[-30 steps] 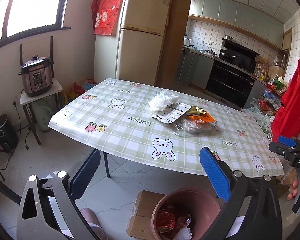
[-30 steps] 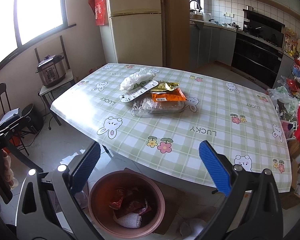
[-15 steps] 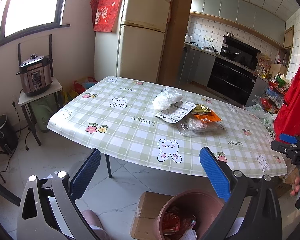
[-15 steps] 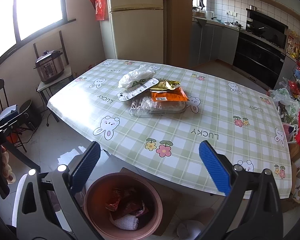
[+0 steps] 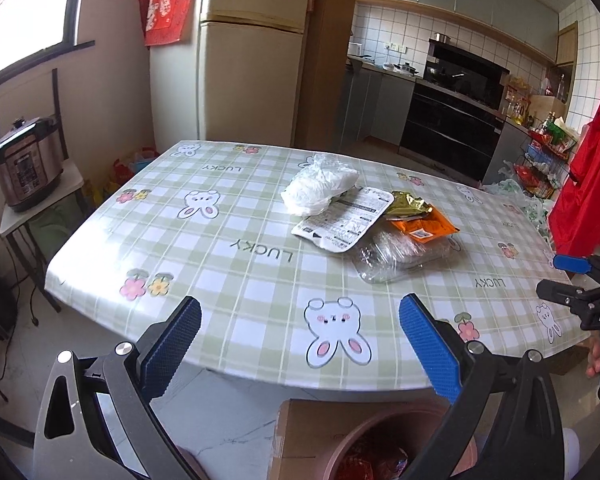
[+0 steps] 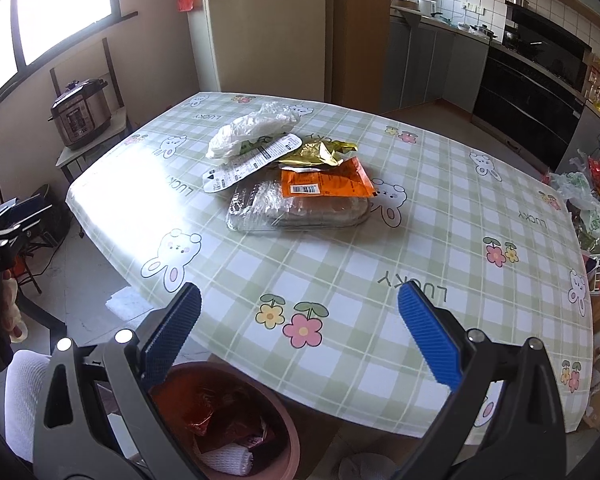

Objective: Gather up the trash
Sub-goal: 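Reach the left gripper to the white plastic bag and grasp it, then grasp the white printed card with the right gripper while the left lifts the plastic bag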

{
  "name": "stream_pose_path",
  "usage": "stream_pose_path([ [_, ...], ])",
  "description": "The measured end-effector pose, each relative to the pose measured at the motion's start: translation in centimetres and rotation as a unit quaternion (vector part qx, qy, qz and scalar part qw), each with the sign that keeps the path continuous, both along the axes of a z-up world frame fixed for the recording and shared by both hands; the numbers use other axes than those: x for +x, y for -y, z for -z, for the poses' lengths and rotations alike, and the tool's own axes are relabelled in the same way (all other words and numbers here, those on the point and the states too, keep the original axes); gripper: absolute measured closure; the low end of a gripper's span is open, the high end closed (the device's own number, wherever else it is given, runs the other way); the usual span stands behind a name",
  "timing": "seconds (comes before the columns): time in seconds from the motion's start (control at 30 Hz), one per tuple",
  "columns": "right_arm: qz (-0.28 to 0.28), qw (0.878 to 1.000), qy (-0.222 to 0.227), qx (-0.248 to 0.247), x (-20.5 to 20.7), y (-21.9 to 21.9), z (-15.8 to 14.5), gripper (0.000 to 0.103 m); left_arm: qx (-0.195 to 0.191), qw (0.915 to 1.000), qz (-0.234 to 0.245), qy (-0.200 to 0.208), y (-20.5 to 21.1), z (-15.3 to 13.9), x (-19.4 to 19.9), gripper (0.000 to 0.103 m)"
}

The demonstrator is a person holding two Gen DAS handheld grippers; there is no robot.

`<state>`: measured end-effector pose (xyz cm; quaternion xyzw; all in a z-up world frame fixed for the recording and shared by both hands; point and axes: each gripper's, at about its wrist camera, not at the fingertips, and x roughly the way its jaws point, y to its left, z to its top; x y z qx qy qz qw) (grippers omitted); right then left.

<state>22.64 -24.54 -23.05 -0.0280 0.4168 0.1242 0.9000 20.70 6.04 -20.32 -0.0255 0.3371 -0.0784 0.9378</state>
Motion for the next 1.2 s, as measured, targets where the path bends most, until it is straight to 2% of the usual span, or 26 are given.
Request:
stream_pose_path([
  [0.07,0.001,1.000,-0.005,0.002,1.9,0.2,0.6,0.006,-0.004,0.9999,0.016,0.006,0.9,0.1,3.5,0.006],
  [0.17,0.001,1.000,-0.009,0.005,4.8,0.6,1.3,0.006,-0.031,0.9976,0.061,0.011,2.4,0.6,9.5,0.006],
  [0.23,0.002,1.000,-0.010,0.007,6.5,1.0,1.7,0.006,-0.024,0.9971,0.072,0.001,3.6,1.4,13.9,0.006],
  [0.3,0.005,1.000,-0.011,0.008,8.1,1.4,2.1,0.006,-0.012,0.9970,0.075,-0.015,4.5,2.4,18.1,0.006],
  [0.4,0.007,1.000,-0.010,0.007,9.8,2.1,2.6,0.006,-0.022,0.9958,0.077,-0.045,5.1,3.9,23.3,0.007],
  [0.5,0.015,1.000,-0.018,0.002,11.4,2.7,3.4,0.006,-0.024,0.9953,0.066,-0.067,5.4,5.6,27.2,0.013],
  [0.57,0.015,1.000,-0.021,0.008,12.5,3.2,3.7,0.006,-0.043,0.9938,0.064,-0.080,5.3,6.5,28.9,0.014],
  [0.7,0.003,1.000,-0.023,0.017,14.4,3.6,4.1,0.006,-0.050,0.9913,0.062,-0.105,5.4,8.2,30.8,0.016],
  [0.77,-0.007,0.999,-0.031,0.027,15.3,3.4,4.2,0.006,-0.063,0.9866,0.072,-0.132,5.3,9.1,31.2,0.019],
  [0.8,-0.011,0.999,-0.033,0.029,15.7,3.3,4.3,0.006,-0.066,0.9848,0.075,-0.142,5.2,9.5,31.3,0.024],
  [0.83,-0.016,0.999,-0.035,0.030,16.1,3.1,4.3,0.006,-0.058,0.9860,0.072,-0.139,5.1,9.7,31.1,0.037],
  [0.87,-0.019,0.999,-0.037,0.031,16.3,2.8,4.4,0.007,-0.048,0.9873,0.068,-0.135,4.9,9.8,30.9,0.045],
  [0.93,-0.028,0.998,-0.041,0.038,16.5,2.3,4.4,0.008,-0.041,0.9885,0.064,-0.131,4.3,9.8,30.3,0.072],
  [0.97,-0.031,0.998,-0.045,0.044,16.5,2.0,4.5,0.012,-0.042,0.9888,0.062,-0.129,3.9,9.6,30.0,0.075],
  [1.0,-0.033,0.997,-0.049,0.050,16.5,1.6,4.5,0.014,-0.045,0.9893,0.062,-0.124,3.5,9.3,29.6,0.084],
  [1.03,-0.035,0.996,-0.052,0.056,16.6,1.3,4.6,0.014,-0.043,0.9904,0.059,-0.118,3.0,8.9,29.1,0.087],
  [1.2,-0.060,0.993,-0.062,0.079,16.9,-1.9,4.6,0.016,-0.049,0.9948,0.040,-0.080,-0.3,6.3,25.8,0.090],
])
